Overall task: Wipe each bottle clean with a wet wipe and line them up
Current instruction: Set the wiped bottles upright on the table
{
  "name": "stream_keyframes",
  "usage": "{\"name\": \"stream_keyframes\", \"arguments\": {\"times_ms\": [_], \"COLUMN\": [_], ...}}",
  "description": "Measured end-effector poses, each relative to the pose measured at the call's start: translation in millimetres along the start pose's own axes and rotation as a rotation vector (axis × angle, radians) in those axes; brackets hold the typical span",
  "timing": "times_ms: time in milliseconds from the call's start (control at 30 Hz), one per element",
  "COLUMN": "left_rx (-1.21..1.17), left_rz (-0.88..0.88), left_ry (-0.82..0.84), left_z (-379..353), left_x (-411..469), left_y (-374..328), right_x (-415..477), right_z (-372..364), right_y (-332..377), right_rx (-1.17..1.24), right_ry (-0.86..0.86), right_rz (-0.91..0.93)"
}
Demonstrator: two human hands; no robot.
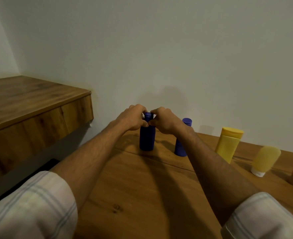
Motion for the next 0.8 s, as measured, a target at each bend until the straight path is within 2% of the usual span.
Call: {"name": "stream_keyframes", "arguments": {"times_ms": [533, 800], "left_rx": [0.021, 0.098], "left_rz": [0.039, 0.048], "left_ry": [-0.028, -0.134], "left_z": [-1, 15], "left_x": [5, -11], "left_y": [1, -9], "right_x": [0, -10], "right_z": [-1, 12], "right_y": [-3, 0], "right_rx": [0.005, 0.0], "right_ry": [-0.008, -0.025], "right_rz": [-0.041, -0.027]}}
Point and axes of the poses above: each hand's wrist, its own x-axis towards the middle knuckle, its own z-axis out of the back of the hand, y = z × x, the point moved 3 cm from there along x, towards the middle knuckle, and after that the axes turned 9 degrees about z, right-handed, at the moved point
